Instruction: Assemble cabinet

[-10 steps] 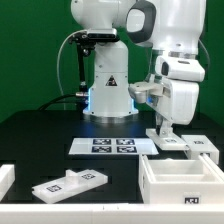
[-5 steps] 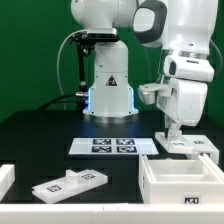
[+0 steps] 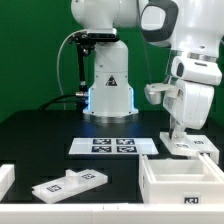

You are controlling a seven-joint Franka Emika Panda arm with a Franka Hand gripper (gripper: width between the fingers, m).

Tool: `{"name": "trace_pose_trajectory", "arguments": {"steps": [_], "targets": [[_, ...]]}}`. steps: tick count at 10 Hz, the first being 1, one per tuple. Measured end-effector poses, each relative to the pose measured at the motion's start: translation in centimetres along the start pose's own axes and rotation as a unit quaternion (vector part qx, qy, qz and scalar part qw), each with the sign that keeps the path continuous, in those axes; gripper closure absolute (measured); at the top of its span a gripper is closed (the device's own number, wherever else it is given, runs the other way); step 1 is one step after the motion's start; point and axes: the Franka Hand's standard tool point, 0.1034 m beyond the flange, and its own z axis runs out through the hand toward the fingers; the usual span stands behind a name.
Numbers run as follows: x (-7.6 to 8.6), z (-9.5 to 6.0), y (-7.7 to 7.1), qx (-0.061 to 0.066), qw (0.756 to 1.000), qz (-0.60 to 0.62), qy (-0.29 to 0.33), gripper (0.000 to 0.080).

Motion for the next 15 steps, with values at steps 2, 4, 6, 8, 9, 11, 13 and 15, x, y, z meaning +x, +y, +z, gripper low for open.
{"name": "trace_pose_trajectory", "arguments": {"steps": [2,4,6,8,9,11,13,15], "targets": [[-0.1,0.1,-0.1,0.001,1.0,0.002,0.0,0.0735],[-0.1,0.1,-0.1,0.001,1.0,0.002,0.0,0.0735],[-0.1,0.2,-0.1,0.002,1.0,0.002,-0.001,0.0735],[0.1,0.1,0.7,0.003,1.0,-0.011,-0.006,0.0735],[0.1,0.2,1.4,0.004,1.0,-0.01,-0.01,0.0735],[0.1,0.0,2.4,0.006,1.0,-0.014,-0.016,0.0735],[0.1,0.1,2.3,0.007,1.0,-0.014,-0.017,0.0735],[0.1,0.1,2.4,0.007,1.0,-0.015,-0.017,0.0735]]}}
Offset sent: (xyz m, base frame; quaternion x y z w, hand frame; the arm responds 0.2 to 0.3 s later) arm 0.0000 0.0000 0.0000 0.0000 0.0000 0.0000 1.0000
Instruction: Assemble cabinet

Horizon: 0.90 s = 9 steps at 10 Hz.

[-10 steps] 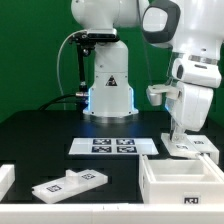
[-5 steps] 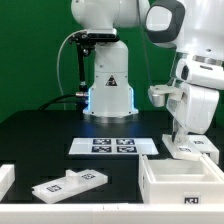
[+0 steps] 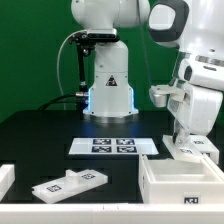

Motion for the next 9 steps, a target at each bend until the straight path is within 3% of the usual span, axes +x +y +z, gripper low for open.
{"name": "trace_pose_trajectory", "arguments": {"steps": [2,4,9], "targets": [[0.0,-0.1,1.3,0.0,1.0,-0.014,-0.009,0.0735],[-0.1,-0.3,3.8,0.002,0.999,-0.027,-0.022,0.0735],[-0.3,-0.2,4.4,0.004,0.999,-0.04,-0.025,0.0735]]}}
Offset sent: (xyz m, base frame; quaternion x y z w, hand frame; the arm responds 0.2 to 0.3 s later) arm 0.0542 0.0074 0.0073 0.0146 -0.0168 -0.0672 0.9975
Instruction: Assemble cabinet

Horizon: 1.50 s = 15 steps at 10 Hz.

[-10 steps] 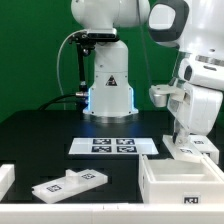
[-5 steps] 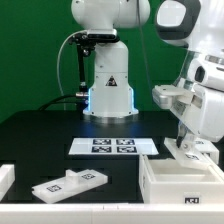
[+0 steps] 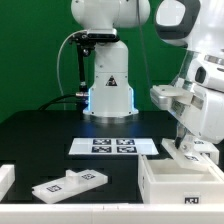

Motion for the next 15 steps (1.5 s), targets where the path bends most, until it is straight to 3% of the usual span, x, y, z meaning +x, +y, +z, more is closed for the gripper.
{"name": "trace_pose_trajectory", "arguments": {"steps": [4,6,8,13,15], "targets": [[-0.1,-0.1,3.8,-0.004,1.0,0.025,-0.012,0.0735],[-0.3,-0.5,6.0,0.001,0.999,0.036,-0.025,0.0735],[-0.6,0.1,5.8,0.008,0.999,0.035,-0.029,0.0735],[-0.6,0.0,5.9,0.007,0.999,0.033,-0.029,0.0735],[-1.4,-1.1,6.0,0.01,0.999,0.032,-0.033,0.0414]]}}
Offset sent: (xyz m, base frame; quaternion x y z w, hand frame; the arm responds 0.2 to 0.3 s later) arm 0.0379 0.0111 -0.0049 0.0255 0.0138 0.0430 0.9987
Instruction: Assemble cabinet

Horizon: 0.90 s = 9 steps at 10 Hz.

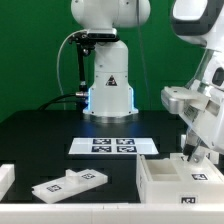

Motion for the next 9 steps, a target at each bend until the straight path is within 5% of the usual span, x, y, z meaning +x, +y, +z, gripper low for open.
{"name": "trace_pose_trajectory", "arguments": {"steps": [1,2,3,4,8,9], "targets": [[-1.1,-1.1,0.1,0.005,1.0,0.003,-0.004,0.0414],[-2.2,-2.2,0.0,0.008,1.0,0.007,-0.006,0.0232],[-2.4,-2.5,-0.4,-0.004,1.0,0.006,-0.004,0.0232],[-2.4,-2.3,-0.7,0.0,1.0,0.005,-0.005,0.0066],[-2.6,-2.0,-0.6,0.002,1.0,0.008,-0.006,0.0001],[-3.9,-1.5,-0.5,0.01,0.999,0.037,0.0,0.0001]]}}
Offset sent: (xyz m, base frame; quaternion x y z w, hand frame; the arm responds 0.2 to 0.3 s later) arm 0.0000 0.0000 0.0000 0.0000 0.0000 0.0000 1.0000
